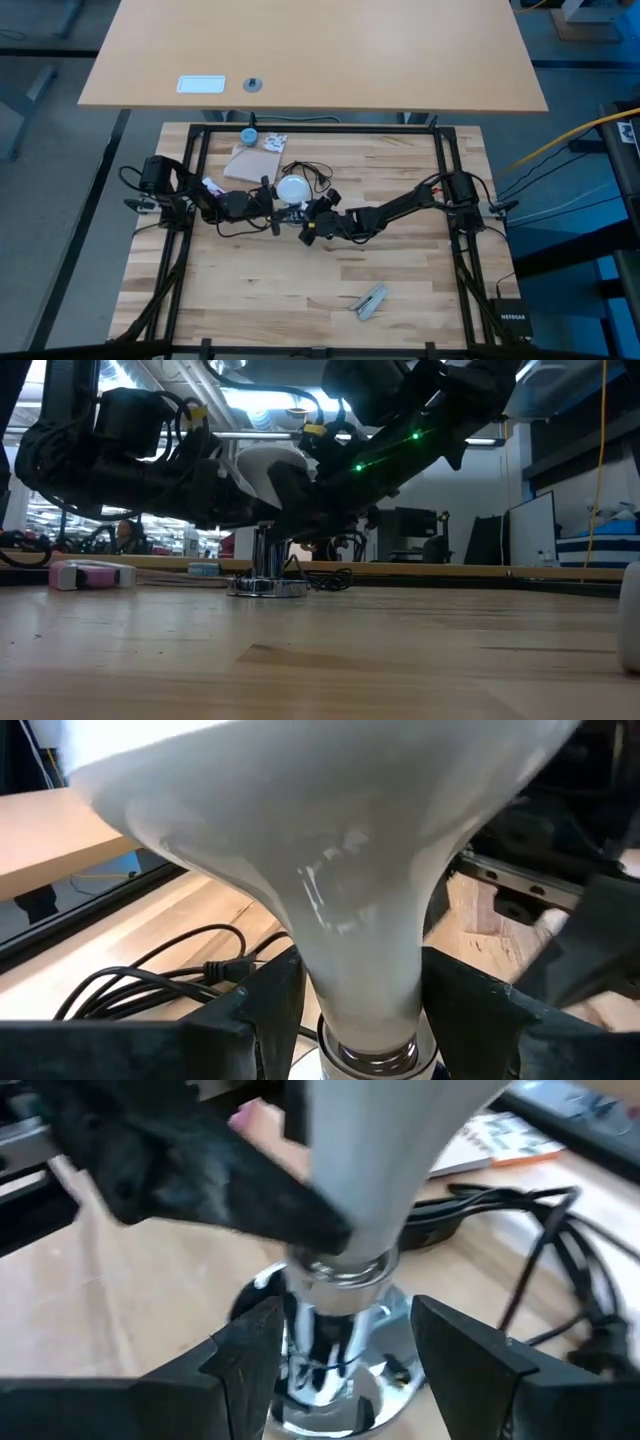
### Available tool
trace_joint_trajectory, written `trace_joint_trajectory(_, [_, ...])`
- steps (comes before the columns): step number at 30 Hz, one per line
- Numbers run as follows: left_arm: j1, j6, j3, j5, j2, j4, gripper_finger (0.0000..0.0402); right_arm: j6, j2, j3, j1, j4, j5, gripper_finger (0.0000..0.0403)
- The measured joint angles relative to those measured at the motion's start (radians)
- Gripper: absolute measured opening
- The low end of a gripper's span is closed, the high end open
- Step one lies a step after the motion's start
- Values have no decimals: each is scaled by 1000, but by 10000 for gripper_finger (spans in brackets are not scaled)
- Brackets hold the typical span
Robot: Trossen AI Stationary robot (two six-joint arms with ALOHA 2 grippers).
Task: Screw lightbulb
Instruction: Insert the light bulb into the lamp
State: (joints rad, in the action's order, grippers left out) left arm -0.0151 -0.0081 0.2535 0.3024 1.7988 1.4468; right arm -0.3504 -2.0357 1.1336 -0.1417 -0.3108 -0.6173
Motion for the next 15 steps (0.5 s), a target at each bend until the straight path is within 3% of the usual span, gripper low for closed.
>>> trace_joint_trajectory(9, [0,0,0,-3,0,0,184,-6,40,0,-2,23,8,225])
trace_joint_trajectory(15, [1,-15,1,-4,-1,0,184,11,163,2,-2,312,-3,225])
